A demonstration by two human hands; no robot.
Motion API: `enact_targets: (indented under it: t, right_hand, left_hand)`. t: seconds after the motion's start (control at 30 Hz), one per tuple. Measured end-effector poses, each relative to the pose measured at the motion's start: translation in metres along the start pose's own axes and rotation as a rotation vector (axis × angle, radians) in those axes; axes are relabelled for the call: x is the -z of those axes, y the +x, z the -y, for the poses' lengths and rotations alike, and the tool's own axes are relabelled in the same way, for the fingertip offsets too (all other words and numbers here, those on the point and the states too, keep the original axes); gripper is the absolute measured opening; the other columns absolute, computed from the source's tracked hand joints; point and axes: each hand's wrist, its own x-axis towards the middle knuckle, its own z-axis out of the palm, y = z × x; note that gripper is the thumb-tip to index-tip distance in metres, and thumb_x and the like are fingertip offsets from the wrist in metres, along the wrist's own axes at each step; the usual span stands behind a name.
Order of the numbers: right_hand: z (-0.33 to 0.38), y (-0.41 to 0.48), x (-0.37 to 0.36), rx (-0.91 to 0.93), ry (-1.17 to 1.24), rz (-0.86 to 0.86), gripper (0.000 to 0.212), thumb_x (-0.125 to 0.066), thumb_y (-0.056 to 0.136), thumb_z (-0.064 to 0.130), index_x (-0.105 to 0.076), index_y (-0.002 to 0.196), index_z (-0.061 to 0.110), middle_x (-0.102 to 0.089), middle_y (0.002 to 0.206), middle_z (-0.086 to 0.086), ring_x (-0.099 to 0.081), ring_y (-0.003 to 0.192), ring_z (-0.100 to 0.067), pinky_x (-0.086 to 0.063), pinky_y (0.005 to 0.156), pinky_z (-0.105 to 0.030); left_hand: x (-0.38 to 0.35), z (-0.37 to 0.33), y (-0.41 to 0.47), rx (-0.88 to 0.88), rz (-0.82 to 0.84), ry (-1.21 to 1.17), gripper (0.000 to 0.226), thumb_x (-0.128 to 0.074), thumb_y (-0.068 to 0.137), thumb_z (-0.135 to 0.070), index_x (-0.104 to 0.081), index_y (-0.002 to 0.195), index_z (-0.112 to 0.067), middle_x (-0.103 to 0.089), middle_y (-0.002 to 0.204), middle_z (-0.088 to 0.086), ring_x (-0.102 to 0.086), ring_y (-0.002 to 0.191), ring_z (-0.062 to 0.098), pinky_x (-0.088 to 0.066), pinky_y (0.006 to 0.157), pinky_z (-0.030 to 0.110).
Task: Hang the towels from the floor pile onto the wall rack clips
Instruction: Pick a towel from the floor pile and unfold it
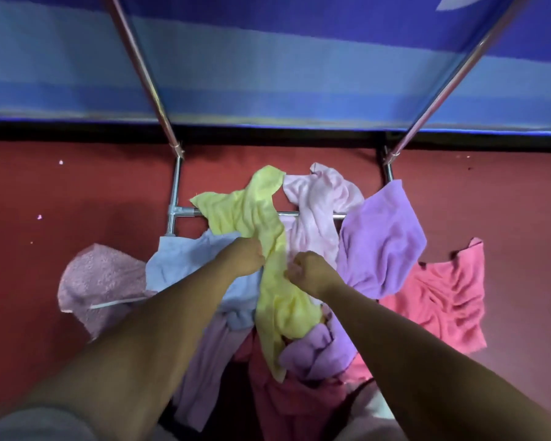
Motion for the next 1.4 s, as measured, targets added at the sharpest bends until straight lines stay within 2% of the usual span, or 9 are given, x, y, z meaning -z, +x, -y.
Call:
enact_targets:
  t: [0.3,0.43,0.57,0.67,0.77,0.97,1.1,1.27,1.4]
  right_hand:
    - [-0.023,0.007,-0.048,-0.099,0.086,0.102,0.035,-0.069,0.079,0.009,-0.047,0.053,0.018,-0.049,0.057,0.001,-0.049,0.062,-0.015,-0.031,0.048,-0.018]
    - [-0.014,0.006,-0.035,-0.157,0.247,0.007,0.02,-0.065,0.081,0.013,-0.063,0.066,0.0,-0.064,0.066,-0.015,-0.052,0.058,-0.015,-0.037,0.051,-0.022]
    - [0.013,-0.006,0.007,-0.128,0.343,-0.032,0.019,-0.062,0.08,0.011,-0.067,0.065,0.003,-0.066,0.06,-0.01,-0.054,0.055,-0.014,-0.042,0.059,-0.026]
    - [0.044,-0.027,0.047,-0.071,0.357,-0.105,0.018,-0.063,0.079,0.009,-0.066,0.067,-0.004,-0.056,0.054,-0.01,-0.046,0.049,-0.014,-0.037,0.05,-0.021]
    - [0.074,-0.061,0.085,0.024,0.386,-0.131,0.017,-0.063,0.078,0.007,-0.065,0.065,-0.002,-0.05,0.056,-0.008,-0.042,0.05,-0.014,-0.034,0.049,-0.023]
    - [0.116,-0.145,0.143,0.258,0.599,-0.191,0.036,-0.062,0.081,-0.001,-0.054,0.051,0.016,-0.043,0.046,0.003,-0.037,0.041,-0.007,-0.032,0.044,-0.019]
    - [0.144,-0.192,0.174,0.408,0.761,-0.176,0.031,-0.067,0.087,0.008,-0.055,0.06,0.015,-0.045,0.056,-0.004,-0.04,0.052,-0.014,-0.035,0.056,-0.026]
    - [0.175,-0.243,0.209,0.536,0.914,-0.226,0.029,-0.064,0.093,0.011,-0.05,0.069,0.017,-0.045,0.056,0.003,-0.044,0.055,-0.011,-0.047,0.057,-0.022]
    - [0.175,-0.268,0.222,0.555,0.782,-0.336,0.039,-0.068,0.091,0.012,-0.047,0.059,0.019,-0.042,0.054,0.003,-0.041,0.054,-0.013,-0.037,0.057,-0.025]
  left_hand:
    - [-0.071,0.006,0.011,0.109,0.088,-0.199,0.042,-0.065,0.086,-0.018,-0.035,0.058,-0.012,-0.046,0.062,0.01,-0.057,0.076,0.031,-0.033,0.062,0.032]
    - [-0.044,-0.007,0.0,0.178,0.066,-0.601,0.041,-0.061,0.089,-0.007,-0.033,0.061,-0.017,-0.033,0.059,0.001,-0.035,0.058,0.015,-0.026,0.055,0.031]
    - [0.008,-0.022,-0.029,0.302,0.081,-1.033,0.022,-0.047,0.097,-0.004,-0.046,0.077,-0.014,-0.046,0.064,0.006,-0.045,0.055,0.017,-0.04,0.051,0.025]
    - [0.039,-0.034,-0.055,0.159,0.039,-1.117,0.014,-0.043,0.096,-0.005,-0.053,0.092,-0.014,-0.049,0.056,0.001,-0.046,0.051,0.016,-0.041,0.053,0.027]
    - [0.07,-0.052,-0.085,0.01,-0.085,-1.186,0.022,-0.044,0.093,-0.003,-0.055,0.08,-0.017,-0.046,0.056,-0.001,-0.044,0.055,0.017,-0.037,0.055,0.027]
    - [0.132,-0.086,-0.165,-0.193,-0.269,-1.104,0.018,-0.054,0.094,-0.011,-0.054,0.077,-0.019,-0.055,0.073,0.004,-0.052,0.068,0.018,-0.039,0.06,0.028]
    - [0.16,-0.106,-0.219,-0.364,-0.258,-1.053,0.008,-0.066,0.091,-0.016,-0.065,0.098,-0.019,-0.069,0.082,0.0,-0.063,0.076,0.015,-0.047,0.063,0.023]
    - [0.166,-0.109,-0.27,-0.382,-0.318,-0.54,0.008,-0.073,0.085,-0.02,-0.074,0.093,-0.018,-0.069,0.073,-0.015,-0.057,0.065,-0.004,-0.044,0.067,0.016]
    - [0.178,-0.121,-0.3,-0.45,-0.329,-0.858,0.012,-0.053,0.096,-0.008,-0.062,0.089,-0.014,-0.067,0.08,0.0,-0.064,0.076,0.01,-0.054,0.082,0.027]
